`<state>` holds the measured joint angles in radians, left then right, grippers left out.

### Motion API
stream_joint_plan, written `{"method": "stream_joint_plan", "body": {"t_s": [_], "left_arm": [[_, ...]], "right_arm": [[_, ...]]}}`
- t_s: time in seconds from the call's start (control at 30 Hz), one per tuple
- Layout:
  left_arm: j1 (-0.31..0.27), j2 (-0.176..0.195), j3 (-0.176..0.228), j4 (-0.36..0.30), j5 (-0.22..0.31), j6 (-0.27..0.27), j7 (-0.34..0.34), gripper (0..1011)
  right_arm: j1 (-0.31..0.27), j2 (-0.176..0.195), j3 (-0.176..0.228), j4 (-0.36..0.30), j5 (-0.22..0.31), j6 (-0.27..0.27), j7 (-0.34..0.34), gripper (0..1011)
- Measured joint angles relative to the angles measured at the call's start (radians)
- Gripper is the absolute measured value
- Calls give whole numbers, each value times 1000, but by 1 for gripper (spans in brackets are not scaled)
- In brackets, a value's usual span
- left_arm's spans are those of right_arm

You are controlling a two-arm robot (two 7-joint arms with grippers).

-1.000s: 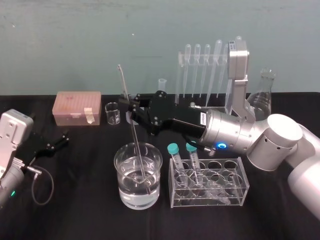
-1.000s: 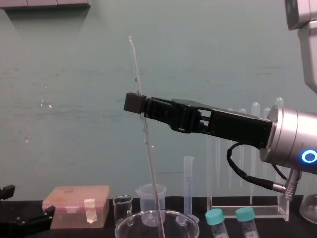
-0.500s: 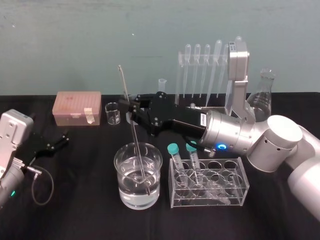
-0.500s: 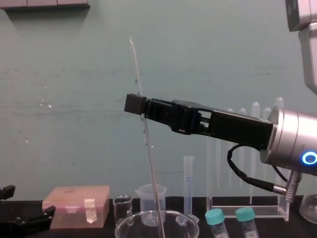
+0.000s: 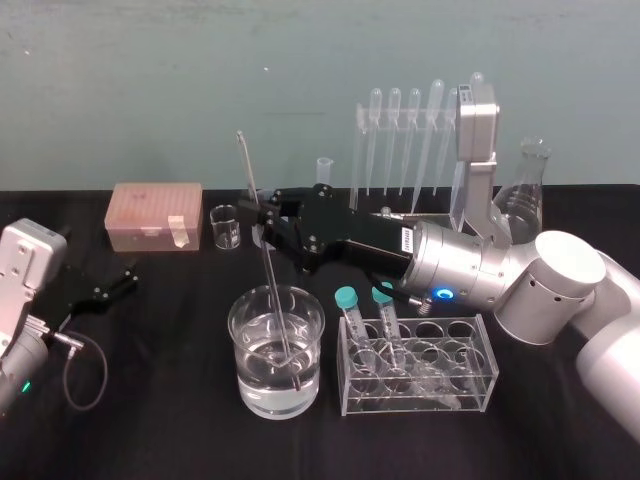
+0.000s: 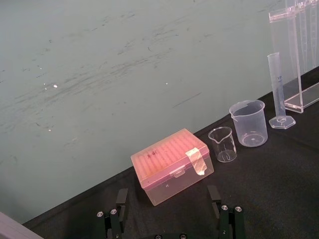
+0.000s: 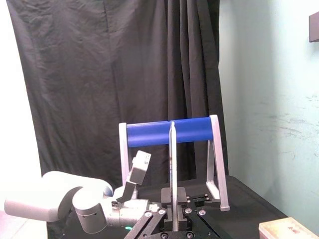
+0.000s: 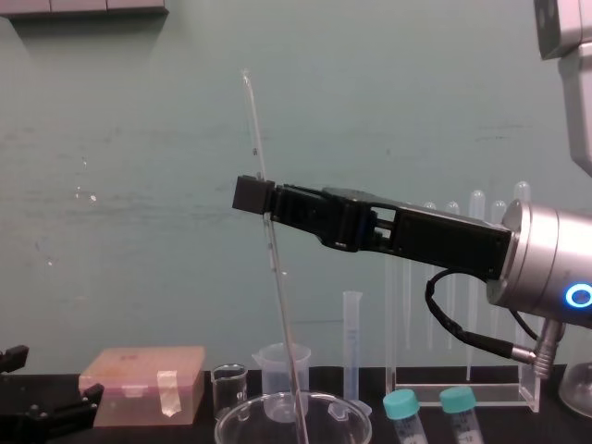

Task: Hold the thermometer with one hand and immerse one end into the beaker, then reinsert it into the test tube rack.

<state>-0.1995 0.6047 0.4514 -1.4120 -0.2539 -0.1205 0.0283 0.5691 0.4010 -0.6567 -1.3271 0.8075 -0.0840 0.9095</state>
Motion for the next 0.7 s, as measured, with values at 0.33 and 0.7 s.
{"method": "stream_joint_plan", "body": {"t_s": [0.33, 0.7], "left_arm": [[0, 0, 0, 0, 0, 0, 0, 1008], [0, 0, 0, 0, 0, 0, 0, 1008]], "right_arm": [[-1, 1, 0, -3, 0, 1, 0, 51], [-3, 2, -2, -8, -1, 2, -2, 51]]}}
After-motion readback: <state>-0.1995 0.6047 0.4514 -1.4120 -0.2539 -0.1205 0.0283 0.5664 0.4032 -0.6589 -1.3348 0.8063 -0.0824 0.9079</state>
